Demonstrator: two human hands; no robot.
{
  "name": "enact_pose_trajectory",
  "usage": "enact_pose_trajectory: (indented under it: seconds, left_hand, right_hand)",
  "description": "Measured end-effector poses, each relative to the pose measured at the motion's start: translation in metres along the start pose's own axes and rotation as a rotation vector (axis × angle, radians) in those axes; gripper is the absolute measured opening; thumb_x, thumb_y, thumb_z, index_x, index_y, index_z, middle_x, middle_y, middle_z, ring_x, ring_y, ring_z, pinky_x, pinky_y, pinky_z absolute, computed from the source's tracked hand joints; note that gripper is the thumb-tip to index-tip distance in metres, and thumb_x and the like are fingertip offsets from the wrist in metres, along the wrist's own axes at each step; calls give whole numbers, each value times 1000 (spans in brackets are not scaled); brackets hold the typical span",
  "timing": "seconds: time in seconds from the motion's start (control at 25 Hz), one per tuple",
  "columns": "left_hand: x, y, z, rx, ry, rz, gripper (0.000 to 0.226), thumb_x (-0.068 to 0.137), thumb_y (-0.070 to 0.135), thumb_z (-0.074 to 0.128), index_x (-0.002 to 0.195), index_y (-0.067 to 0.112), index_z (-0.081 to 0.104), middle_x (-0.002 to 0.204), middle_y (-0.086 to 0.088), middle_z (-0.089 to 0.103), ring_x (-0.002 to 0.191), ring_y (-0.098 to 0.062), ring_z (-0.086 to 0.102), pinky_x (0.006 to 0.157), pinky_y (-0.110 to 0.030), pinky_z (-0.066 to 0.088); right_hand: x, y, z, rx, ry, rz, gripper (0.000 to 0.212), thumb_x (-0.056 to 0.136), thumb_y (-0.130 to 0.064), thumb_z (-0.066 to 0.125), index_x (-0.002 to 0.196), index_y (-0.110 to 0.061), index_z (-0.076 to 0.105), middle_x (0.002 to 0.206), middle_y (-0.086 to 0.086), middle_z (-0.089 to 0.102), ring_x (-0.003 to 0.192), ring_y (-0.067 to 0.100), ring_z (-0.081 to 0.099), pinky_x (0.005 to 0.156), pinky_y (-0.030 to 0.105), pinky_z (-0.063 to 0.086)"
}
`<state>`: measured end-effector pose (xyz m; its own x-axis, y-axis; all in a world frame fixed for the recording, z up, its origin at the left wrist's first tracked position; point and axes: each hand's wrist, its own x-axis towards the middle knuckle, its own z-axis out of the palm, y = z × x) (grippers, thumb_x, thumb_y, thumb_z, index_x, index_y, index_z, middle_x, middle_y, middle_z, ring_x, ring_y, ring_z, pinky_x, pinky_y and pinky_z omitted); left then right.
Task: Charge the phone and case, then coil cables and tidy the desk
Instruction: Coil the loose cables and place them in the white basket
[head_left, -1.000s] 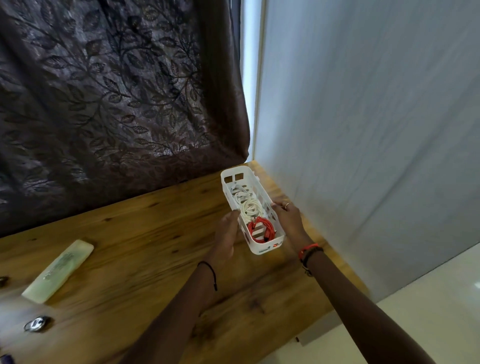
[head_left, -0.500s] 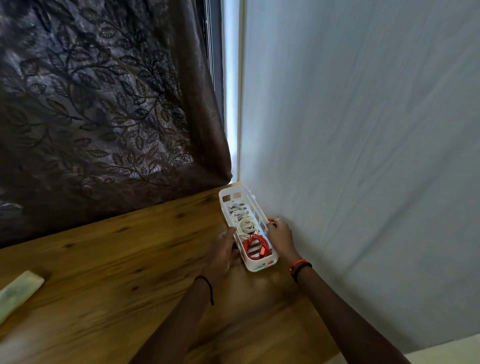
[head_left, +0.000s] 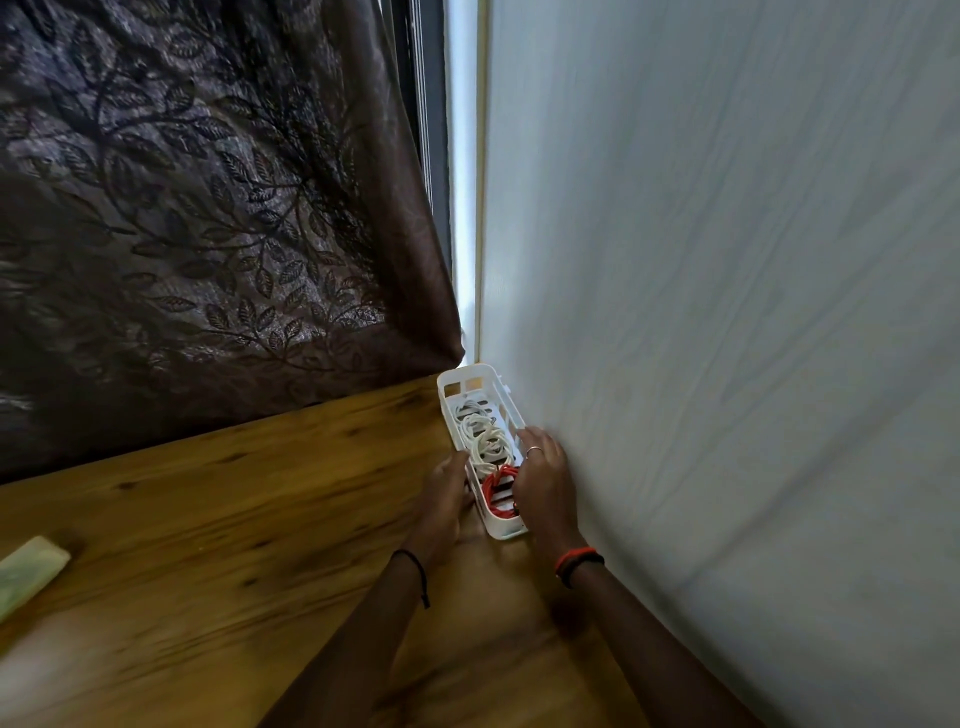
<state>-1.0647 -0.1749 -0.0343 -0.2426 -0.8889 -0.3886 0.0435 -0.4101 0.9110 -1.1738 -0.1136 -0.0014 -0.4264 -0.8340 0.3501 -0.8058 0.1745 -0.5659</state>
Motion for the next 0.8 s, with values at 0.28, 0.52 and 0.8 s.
enact_pose_trajectory:
  seconds: [0.28,0.52,0.8]
  left_hand:
    - [1,0,12,-22,20,14,33,95,33,47,106,6,64,86,-15,62,65,-15,58,56,-26,45]
    - [-10,4,12,34,24,58,36,93,38,51,125,22,53,125,-12,61,109,-30,61,95,-48,50]
    - [-51,15,-31,176,403,184,40,96,30,49,133,16,47,127,-7,54,100,-18,54,69,-24,41]
  right_hand:
    - [-1,-1,-6,-40,-31,-136,43,74,4,64,116,-4,62,117,14,63,110,28,60,87,39,56]
    - [-5,-5,-8,-32,-30,-156,33,75,1,67,107,-7,68,113,10,66,105,26,62,83,38,57]
    - [-28,-29,0,41,-63,-156,28,86,0,56,112,-5,65,122,13,61,118,27,55,97,40,50]
